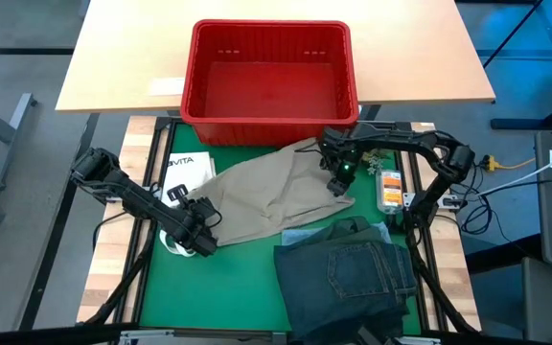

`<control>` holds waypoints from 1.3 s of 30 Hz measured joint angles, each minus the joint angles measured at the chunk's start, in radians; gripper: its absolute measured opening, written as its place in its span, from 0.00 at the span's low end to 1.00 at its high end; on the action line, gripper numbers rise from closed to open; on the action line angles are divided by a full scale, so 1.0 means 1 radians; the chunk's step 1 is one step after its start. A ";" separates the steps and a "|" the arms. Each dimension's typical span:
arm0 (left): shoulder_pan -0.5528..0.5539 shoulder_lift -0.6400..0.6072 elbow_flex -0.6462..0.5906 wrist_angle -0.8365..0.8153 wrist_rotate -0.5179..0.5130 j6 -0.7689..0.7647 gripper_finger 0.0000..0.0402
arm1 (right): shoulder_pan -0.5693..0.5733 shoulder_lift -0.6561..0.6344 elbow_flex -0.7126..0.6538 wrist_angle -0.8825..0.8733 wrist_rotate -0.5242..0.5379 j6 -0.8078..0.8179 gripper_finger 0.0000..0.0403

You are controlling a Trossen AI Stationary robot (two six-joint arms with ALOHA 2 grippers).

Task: Fold Laundry from Bin
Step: Fold the brown shorts

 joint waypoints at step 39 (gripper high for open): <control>-0.017 0.000 0.136 -0.168 0.199 0.122 0.32 | 0.000 -0.144 -0.128 -0.182 0.072 -0.047 0.51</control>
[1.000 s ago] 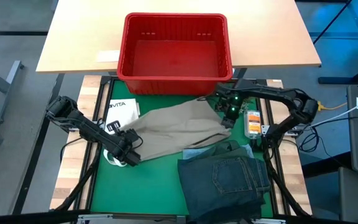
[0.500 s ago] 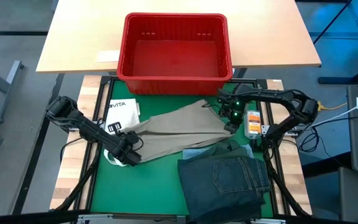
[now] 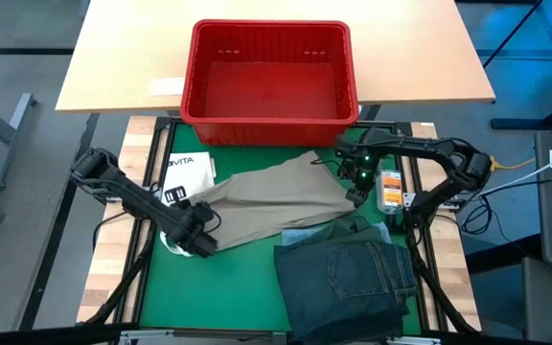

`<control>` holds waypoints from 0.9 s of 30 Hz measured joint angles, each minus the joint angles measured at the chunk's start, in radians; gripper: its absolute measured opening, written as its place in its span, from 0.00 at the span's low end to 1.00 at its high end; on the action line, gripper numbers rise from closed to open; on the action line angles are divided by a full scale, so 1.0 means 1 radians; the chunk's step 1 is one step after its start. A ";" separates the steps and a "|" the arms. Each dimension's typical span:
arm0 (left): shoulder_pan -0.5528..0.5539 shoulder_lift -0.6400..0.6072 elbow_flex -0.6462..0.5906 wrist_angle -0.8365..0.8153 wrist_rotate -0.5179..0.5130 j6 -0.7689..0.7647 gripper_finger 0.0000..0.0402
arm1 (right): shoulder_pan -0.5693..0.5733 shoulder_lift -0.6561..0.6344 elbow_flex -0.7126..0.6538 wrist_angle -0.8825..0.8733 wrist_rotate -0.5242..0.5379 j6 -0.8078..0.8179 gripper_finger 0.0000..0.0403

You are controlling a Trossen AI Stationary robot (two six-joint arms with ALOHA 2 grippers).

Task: Fold Laundry from Bin
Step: Fold the brown shorts

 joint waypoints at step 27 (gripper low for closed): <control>-0.045 0.007 0.083 0.538 -0.284 0.035 0.32 | 0.380 -0.026 0.161 0.902 0.322 0.156 0.51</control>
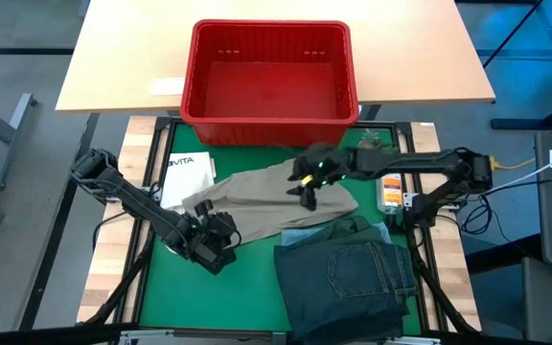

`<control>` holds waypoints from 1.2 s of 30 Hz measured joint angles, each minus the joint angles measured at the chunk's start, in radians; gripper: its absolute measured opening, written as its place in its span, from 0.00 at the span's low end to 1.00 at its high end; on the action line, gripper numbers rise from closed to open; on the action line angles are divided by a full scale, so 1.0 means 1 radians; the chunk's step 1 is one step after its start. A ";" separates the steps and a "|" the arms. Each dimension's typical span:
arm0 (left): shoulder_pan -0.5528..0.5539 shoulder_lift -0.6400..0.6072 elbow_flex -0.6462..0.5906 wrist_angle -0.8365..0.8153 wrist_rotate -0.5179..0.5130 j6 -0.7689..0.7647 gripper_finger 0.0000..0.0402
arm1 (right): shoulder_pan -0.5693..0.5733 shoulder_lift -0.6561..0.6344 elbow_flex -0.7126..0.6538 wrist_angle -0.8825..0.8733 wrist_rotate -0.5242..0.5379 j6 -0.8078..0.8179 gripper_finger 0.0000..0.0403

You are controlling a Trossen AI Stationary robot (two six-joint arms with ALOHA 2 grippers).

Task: Fold Laundry from Bin
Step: Fold the brown shorts

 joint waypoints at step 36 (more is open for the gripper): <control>-0.006 0.276 -0.001 0.021 0.480 0.092 0.19 | 0.065 0.356 -0.001 0.211 0.439 0.099 0.51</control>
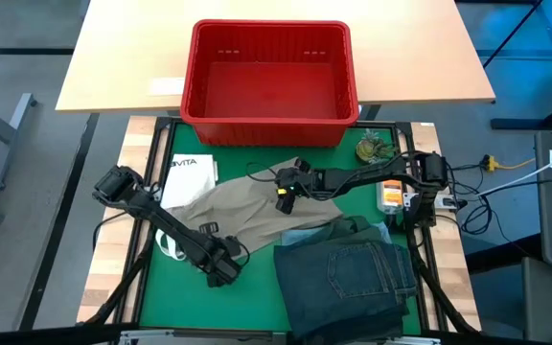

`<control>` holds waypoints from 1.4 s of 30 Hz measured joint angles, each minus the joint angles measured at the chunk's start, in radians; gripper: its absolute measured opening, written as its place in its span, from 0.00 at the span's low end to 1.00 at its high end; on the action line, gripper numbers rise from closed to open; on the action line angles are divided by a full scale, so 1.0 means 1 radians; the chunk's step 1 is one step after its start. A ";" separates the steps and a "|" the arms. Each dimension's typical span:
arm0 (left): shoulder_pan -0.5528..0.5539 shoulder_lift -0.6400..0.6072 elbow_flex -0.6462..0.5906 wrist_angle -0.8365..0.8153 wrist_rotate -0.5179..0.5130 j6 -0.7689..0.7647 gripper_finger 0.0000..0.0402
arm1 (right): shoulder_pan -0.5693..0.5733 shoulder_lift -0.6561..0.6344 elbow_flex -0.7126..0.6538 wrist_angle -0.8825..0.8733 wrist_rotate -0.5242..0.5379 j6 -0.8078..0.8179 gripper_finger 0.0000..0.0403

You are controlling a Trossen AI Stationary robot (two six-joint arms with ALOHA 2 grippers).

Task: Fold Laundry from Bin
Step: Fold the brown shorts

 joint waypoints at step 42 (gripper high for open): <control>0.581 -0.312 -0.119 0.492 -0.063 0.601 0.19 | 0.186 -0.059 0.175 -0.567 -0.097 -0.067 0.51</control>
